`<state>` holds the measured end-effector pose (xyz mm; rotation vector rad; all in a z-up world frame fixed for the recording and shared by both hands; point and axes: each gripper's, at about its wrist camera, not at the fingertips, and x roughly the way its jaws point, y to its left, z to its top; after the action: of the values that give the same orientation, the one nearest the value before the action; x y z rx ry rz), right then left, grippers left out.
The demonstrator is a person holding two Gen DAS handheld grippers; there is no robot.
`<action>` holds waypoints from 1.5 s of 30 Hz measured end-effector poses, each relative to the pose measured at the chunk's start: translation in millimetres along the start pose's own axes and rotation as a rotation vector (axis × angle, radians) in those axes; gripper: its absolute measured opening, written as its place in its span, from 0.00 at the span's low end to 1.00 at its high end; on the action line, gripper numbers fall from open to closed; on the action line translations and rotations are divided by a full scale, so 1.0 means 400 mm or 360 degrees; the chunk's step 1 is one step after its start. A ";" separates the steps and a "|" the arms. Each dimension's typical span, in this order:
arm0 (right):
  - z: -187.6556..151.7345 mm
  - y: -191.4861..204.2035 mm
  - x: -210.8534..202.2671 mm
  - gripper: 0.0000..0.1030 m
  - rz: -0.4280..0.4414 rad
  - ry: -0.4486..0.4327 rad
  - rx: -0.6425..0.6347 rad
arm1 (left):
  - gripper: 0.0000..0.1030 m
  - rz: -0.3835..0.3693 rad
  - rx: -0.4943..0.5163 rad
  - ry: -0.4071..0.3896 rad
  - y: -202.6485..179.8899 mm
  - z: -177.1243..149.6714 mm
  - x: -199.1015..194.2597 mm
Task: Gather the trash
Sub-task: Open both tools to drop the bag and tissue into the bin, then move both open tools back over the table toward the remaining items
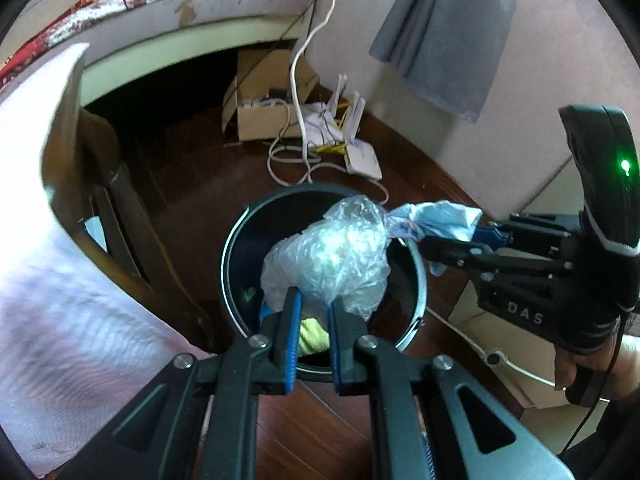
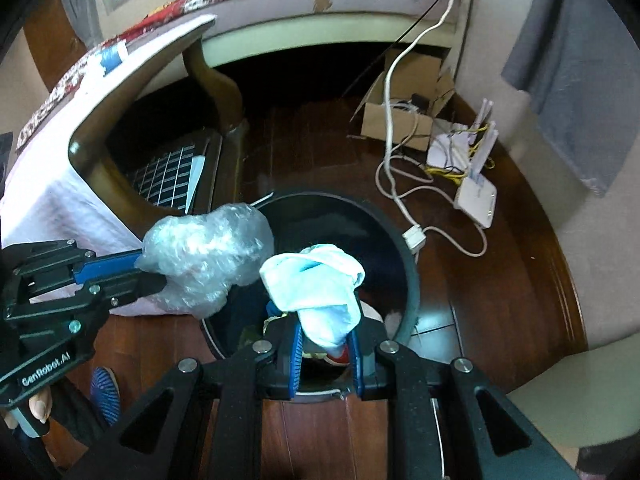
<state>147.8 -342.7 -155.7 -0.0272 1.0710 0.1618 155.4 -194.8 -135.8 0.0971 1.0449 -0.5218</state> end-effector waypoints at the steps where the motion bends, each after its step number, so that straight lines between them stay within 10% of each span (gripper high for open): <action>1: 0.002 0.002 0.020 0.20 0.0004 0.0028 -0.0014 | 0.13 0.0005 0.0006 0.0011 0.000 -0.001 0.009; 5: 0.005 0.007 0.074 0.23 -0.0014 0.0088 -0.0047 | 0.22 0.0015 -0.0019 0.0070 0.011 0.002 0.056; 6: 0.006 0.005 0.089 0.31 -0.0030 0.0114 -0.0053 | 0.41 0.0015 -0.0029 0.0113 0.012 0.001 0.073; 8: 0.004 -0.006 0.110 0.89 -0.0106 0.0149 -0.0045 | 0.70 0.0030 -0.0040 0.0105 0.021 -0.008 0.074; 9: 0.001 -0.018 0.110 0.91 -0.0139 0.0141 -0.0027 | 0.71 0.0036 -0.0041 0.0090 0.025 -0.013 0.068; 30: 0.036 -0.093 -0.209 1.00 -0.0263 -0.0224 0.0378 | 0.88 0.0038 -0.0016 -0.0262 -0.015 0.004 -0.189; 45: 0.112 0.135 -0.274 1.00 -0.0220 -0.0372 0.0135 | 0.95 0.0297 -0.0056 -0.0513 0.152 0.047 -0.368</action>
<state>127.5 -297.8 -35.4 -0.0057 0.8388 -0.0059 140.3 -93.8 -12.0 0.0757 0.7213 -0.3357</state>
